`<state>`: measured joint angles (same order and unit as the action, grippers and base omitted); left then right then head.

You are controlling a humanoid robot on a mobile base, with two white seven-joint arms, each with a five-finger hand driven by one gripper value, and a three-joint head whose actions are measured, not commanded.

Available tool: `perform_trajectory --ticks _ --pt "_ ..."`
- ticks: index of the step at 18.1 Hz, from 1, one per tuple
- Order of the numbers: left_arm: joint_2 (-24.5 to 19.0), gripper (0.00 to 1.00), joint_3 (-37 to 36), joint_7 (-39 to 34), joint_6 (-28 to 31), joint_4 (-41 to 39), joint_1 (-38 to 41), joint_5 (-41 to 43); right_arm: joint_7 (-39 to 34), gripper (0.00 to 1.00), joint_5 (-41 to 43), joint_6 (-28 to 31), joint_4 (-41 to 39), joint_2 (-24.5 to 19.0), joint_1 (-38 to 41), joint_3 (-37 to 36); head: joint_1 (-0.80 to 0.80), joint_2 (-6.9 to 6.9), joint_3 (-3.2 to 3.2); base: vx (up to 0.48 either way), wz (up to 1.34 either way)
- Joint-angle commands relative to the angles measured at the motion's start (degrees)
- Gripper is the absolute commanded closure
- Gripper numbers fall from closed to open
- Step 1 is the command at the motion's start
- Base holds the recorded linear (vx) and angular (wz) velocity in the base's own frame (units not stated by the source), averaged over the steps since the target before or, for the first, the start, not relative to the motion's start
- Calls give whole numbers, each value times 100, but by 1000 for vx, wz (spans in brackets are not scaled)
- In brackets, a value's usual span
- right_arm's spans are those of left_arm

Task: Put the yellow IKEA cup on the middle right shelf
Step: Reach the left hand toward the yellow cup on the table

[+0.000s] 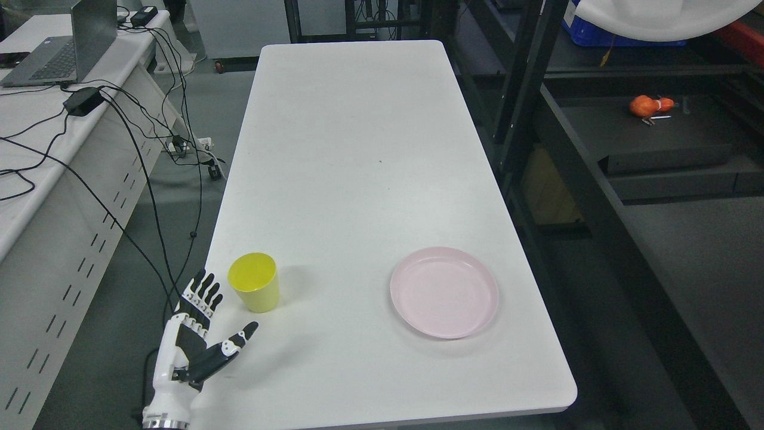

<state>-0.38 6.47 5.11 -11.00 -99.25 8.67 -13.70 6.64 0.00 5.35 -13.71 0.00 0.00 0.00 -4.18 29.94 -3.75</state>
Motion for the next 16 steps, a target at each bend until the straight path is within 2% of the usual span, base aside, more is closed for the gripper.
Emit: perform_trajectory --ticks 1,6,9,12,13,16 --pt "-164 1 -146 -1 10 2 47 -185 4 1 141 1 0 100 79 97 0 0 0 0 0" --pt "-164 1 -128 -88 54 2 47 -485 4 1 141 1 0 100 79 97 0 0 0 0 0" --pt "-155 1 21 -773 124 55 39 -476 4 1 141 1 0 100 79 97 0 0 0 0 0" --pt "-172 1 223 -757 177 668 -233 -476 4 1 141 1 0 100 79 97 0 0 0 0 0" --pt "-242 1 223 -600 160 835 -382 -485 4 1 141 1 0 100 79 97 0 0 0 0 0" --pt "-270 1 223 524 133 1100 -699 -625 4 1 141 1 0 100 79 97 0 0 0 0 0"
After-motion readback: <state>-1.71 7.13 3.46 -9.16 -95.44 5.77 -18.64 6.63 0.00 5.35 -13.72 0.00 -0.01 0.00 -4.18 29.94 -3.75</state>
